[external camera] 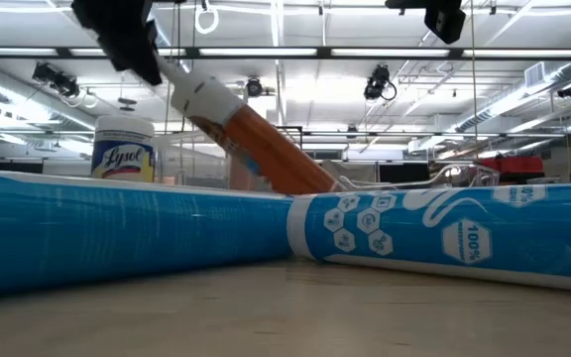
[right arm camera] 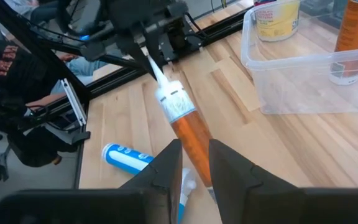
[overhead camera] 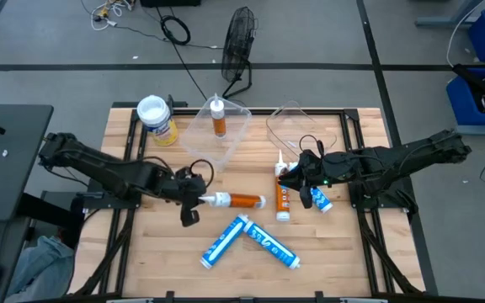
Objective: Pick & place silicon tubes, Sealant and Lysol wipes
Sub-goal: Put the left orange sealant into the left transparent bin
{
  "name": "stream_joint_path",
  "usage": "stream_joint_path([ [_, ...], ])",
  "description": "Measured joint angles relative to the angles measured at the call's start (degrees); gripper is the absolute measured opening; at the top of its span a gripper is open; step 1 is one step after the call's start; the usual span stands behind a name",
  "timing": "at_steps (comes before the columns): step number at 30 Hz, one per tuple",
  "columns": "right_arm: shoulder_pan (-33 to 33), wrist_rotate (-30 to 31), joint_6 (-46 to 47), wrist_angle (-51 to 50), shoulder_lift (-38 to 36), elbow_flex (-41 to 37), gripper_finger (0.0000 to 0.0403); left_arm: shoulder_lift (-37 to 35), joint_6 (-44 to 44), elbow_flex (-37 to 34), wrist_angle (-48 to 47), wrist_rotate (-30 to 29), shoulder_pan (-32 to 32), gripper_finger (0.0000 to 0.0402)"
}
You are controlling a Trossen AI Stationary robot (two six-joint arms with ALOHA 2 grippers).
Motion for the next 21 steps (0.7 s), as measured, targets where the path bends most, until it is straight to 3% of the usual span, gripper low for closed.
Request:
stream_joint_path([
  [7, 0.0, 0.0, -0.1, -0.1, 0.0, 0.0, 0.0084, 0.0, 2.4, 3.9, -0.2, -0.3, 1.9, 0.0001],
  [21, 0.0, -1.4, -0.1, -0.4, 0.0, 0.0, 0.0084, 0.0, 3.7, 5.5, -0.2, -0.2, 2.2, 0.0002],
])
